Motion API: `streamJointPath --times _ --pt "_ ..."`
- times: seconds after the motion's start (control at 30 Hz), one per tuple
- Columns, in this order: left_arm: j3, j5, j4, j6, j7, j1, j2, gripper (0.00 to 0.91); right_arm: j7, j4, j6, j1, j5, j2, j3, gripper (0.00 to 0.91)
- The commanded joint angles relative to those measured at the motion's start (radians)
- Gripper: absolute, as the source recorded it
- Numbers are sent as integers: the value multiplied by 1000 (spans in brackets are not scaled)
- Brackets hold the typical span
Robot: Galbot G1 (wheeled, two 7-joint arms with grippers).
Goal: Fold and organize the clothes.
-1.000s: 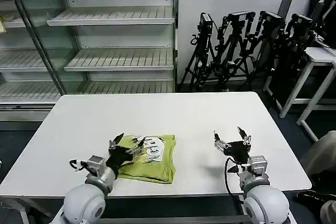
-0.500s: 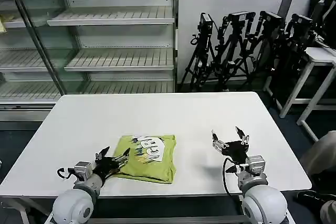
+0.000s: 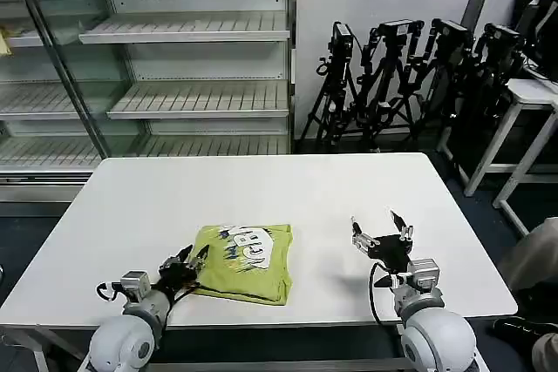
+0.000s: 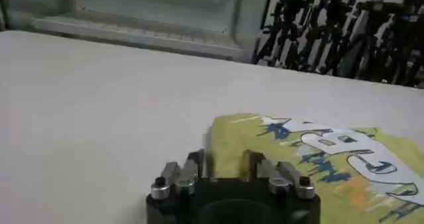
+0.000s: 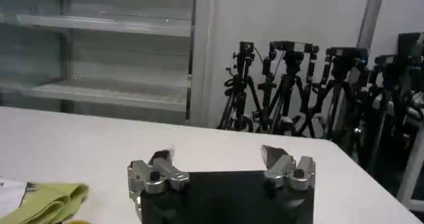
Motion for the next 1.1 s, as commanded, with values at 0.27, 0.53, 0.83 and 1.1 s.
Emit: streamJointPath --times 0.27,0.53,0.83,1.1 --pt "3 18 -38 -21 15 14 -15 20 0 1 0 -1 -3 4 -5 907" --pt "-155 72 -57 58 57 -21 185 10 1 0 -1 4 -14 8 -20 907" --pt "-549 138 110 103 129 133 549 0 -1 -17 13 21 -12 15 -30 907" --pt "-687 106 -54 106 140 198 615 0 -4 -31 37 24 -21 44 -56 907"
